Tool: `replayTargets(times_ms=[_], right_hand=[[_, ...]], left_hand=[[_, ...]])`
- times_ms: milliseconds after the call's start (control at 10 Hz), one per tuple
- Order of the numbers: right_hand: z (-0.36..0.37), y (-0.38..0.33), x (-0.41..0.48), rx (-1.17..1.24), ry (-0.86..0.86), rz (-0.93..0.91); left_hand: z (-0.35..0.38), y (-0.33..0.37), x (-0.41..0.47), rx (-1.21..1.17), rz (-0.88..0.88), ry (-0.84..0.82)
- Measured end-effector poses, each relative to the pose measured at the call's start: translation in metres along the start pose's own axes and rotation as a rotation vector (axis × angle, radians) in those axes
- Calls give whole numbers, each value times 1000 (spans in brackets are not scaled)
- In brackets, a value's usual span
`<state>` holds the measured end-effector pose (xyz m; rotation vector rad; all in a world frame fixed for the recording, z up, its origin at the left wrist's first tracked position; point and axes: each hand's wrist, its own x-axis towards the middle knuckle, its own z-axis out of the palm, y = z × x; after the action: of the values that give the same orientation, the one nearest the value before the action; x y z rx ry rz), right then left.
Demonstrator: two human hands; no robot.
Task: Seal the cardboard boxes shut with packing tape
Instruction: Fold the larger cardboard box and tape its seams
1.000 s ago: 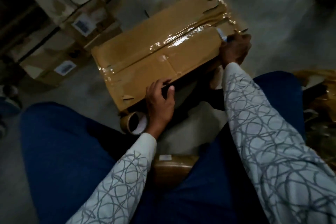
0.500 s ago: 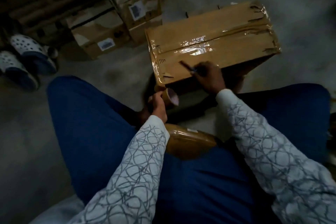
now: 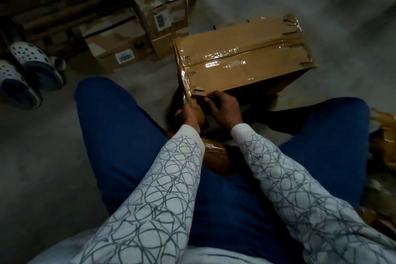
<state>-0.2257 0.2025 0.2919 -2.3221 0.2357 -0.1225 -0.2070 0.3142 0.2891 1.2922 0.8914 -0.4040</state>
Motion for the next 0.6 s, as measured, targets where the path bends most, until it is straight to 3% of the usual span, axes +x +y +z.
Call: replayTargets(times_ms=[200,300,400,600], right_hand=[[11,-1,-1,-22,68,-27],[14,0,4,-34,50,-11],[16,1,7,-17,50,-9],[14,5,11,-37,33,-34]], left_hand=[[-2,-30,53,81,-24,-34],[-1,-39,81,-94,-181,56],[-3,-10,35,-26,-107,-17],[-4,-8,29,47,-144,-30]])
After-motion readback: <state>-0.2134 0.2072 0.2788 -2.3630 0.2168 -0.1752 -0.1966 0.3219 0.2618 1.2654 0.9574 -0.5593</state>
